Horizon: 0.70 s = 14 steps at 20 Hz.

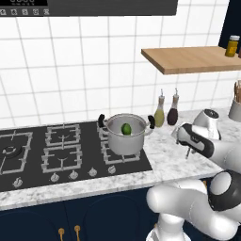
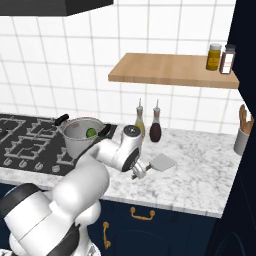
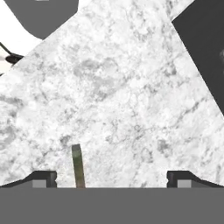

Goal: Put the avocado and squash in the pot. Retrieve the spatula and lightly stir the vegetables in the pot.

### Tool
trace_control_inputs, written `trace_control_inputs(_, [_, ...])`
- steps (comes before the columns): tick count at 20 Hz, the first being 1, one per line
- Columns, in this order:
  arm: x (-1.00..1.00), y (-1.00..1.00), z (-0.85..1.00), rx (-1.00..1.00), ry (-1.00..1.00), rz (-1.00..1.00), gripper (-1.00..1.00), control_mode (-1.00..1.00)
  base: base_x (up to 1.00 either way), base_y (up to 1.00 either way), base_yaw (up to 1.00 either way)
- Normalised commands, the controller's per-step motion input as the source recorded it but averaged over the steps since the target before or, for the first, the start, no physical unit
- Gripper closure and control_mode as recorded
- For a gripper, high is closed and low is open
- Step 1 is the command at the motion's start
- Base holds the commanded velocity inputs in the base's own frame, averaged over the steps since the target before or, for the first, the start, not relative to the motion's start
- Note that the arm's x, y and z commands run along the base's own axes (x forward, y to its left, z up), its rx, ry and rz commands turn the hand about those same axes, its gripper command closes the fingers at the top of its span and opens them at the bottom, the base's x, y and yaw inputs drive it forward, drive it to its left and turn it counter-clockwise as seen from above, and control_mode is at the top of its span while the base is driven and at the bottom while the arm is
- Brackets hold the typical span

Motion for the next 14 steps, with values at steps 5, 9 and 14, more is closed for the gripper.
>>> trace_control_inputs(5, [0.08, -0.10, -0.42, 0.00, 0.04, 0.02, -1.00, -1.00, 0.00, 0.00, 0.00])
trace_control_inputs(9, [0.21, 0.00, -0.22, 0.00, 0.13, 0.00, -1.00, -1.00, 0.00, 0.00, 0.00])
trace_control_inputs(14, [0.08, -0.16, -0.17, 0.00, 0.05, 0.00, -1.00, -1.00, 0.00, 0.00, 0.00])
